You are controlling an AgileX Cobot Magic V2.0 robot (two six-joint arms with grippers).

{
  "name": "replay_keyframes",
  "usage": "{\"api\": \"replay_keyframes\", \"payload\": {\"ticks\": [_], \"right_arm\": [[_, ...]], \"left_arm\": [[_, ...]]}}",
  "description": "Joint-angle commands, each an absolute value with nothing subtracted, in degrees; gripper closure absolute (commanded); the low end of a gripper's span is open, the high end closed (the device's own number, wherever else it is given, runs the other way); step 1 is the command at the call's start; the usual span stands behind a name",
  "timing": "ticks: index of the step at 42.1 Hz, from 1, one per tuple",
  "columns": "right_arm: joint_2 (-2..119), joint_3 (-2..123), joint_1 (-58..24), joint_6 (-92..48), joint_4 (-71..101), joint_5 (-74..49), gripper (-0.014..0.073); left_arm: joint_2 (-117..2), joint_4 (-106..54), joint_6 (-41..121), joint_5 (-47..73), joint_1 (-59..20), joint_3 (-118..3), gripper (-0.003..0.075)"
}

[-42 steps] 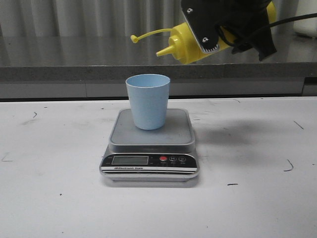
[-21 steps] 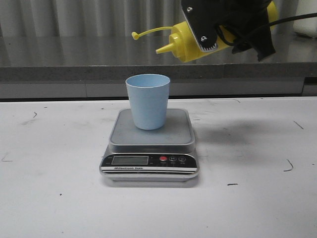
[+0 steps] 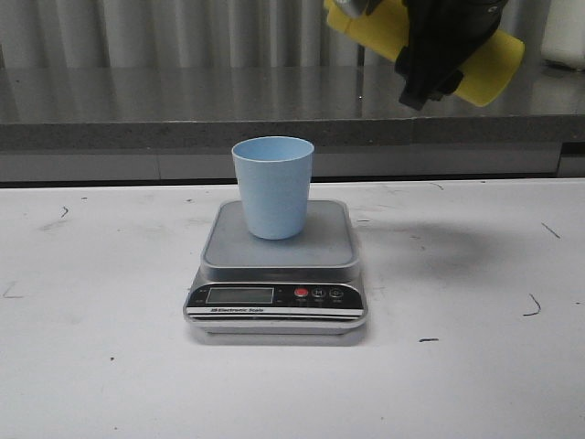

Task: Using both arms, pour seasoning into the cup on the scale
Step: 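Turn the bottle upright and lower it back to the table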

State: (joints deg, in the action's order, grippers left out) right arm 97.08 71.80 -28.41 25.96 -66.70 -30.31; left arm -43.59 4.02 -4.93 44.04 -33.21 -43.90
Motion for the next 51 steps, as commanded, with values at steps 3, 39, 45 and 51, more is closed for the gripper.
{"api": "replay_keyframes", "payload": {"ticks": [3,39,45,51], "right_arm": [[90.02,71.79,-25.57,34.87,-65.5,-26.25,0.0254],[92.3,39.94,5.45,24.09,-39.74,39.42,0.0254],[97.33,39.5,5.45,18.91,-33.12,48.88,0.0254],[102.39,39.79,5.45,17.01,-30.05,56.85,0.0254]], "left_arm": [[-43.45,4.14,-5.09,40.12,-33.46,-45.38,0.0293],[-43.45,4.14,-5.09,40.12,-33.46,-45.29,0.0293],[-43.45,4.14,-5.09,40.12,-33.46,-45.29,0.0293],[-43.45,4.14,-5.09,40.12,-33.46,-45.29,0.0293]]}}
